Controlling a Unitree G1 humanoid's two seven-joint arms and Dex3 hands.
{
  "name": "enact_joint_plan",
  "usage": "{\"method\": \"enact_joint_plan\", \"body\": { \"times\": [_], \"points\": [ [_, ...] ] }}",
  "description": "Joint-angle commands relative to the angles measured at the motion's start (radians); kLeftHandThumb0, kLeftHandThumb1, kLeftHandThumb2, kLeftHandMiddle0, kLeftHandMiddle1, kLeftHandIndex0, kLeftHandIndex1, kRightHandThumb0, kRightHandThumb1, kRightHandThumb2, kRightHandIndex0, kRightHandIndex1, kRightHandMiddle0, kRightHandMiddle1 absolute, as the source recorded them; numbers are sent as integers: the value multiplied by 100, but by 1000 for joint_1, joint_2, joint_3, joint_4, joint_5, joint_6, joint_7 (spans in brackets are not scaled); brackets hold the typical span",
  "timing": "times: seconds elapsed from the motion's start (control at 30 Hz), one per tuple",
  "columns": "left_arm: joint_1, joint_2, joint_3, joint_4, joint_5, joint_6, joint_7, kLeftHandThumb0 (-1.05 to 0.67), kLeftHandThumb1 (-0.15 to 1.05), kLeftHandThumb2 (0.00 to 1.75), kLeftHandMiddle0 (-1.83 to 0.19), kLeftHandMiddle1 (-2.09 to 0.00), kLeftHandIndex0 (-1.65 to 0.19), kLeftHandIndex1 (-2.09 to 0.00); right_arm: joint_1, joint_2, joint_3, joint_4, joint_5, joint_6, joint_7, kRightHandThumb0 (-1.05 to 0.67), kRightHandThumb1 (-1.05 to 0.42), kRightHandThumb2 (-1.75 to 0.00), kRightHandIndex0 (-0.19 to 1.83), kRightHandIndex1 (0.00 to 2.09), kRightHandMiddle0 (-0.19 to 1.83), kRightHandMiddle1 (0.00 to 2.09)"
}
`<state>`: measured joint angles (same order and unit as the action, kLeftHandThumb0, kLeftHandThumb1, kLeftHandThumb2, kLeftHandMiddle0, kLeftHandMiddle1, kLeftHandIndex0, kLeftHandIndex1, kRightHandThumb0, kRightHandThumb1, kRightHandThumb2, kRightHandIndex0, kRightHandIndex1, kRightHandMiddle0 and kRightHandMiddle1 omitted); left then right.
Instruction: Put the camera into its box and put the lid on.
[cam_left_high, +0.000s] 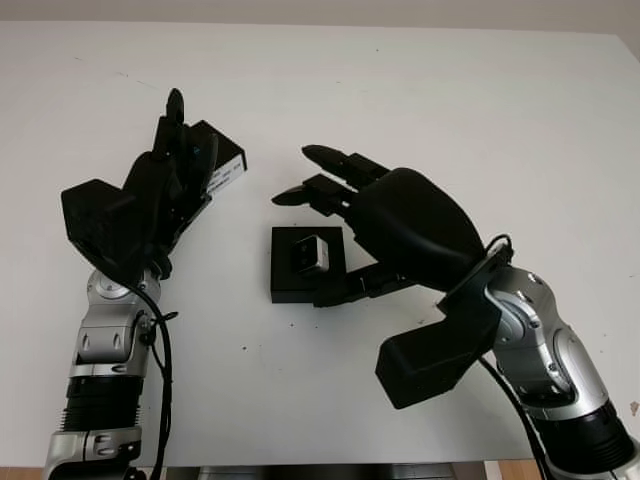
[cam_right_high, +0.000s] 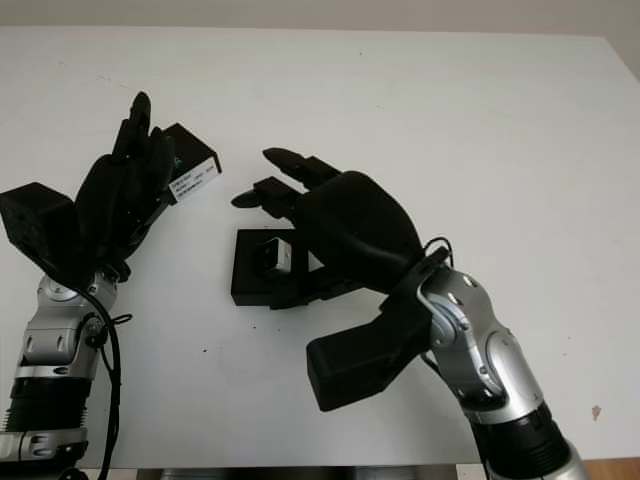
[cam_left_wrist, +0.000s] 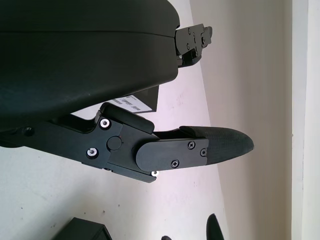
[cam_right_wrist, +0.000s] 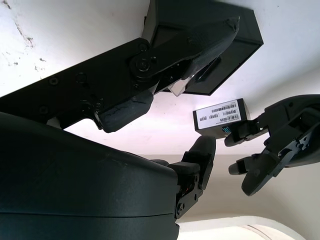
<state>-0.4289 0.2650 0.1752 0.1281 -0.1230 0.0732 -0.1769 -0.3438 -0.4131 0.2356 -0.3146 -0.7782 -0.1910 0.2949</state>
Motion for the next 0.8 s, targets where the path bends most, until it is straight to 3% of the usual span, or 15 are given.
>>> {"method": "enact_joint_plan", "body": {
  "times": [0.0, 0.1, 0.33, 0.47, 0.77],
  "points": [
    [7, -2, -5, 8, 3, -13, -1, -72, 105, 48, 19, 0, 19, 0, 26, 10, 11, 6, 4, 6, -15, -92, -90, -6, 15, 8, 21, 56],
    [5, -3, -4, 12, 0, -16, -3, -72, 105, 48, 19, 0, 19, 0, 37, 19, 16, 28, 0, -1, -58, -90, -91, -6, 17, 8, 22, 58],
    [7, -6, -4, 17, -5, -26, -9, -70, 105, 49, 19, 0, 19, 0, 47, 55, 22, 120, -3, -21, -210, -84, -98, -6, 23, 9, 14, 93],
    [7, -5, -5, 16, 0, -24, -7, -70, 105, 49, 19, 0, 19, 0, 45, 66, 24, 170, 4, -37, -283, -80, -101, -6, 25, 10, 15, 103],
    [8, -9, -2, 16, 0, -18, 2, -71, 105, 47, 19, 0, 19, 0, 42, 83, 18, 247, 30, -82, -411, -68, -98, -5, 35, 16, 22, 124]
  ]
}}
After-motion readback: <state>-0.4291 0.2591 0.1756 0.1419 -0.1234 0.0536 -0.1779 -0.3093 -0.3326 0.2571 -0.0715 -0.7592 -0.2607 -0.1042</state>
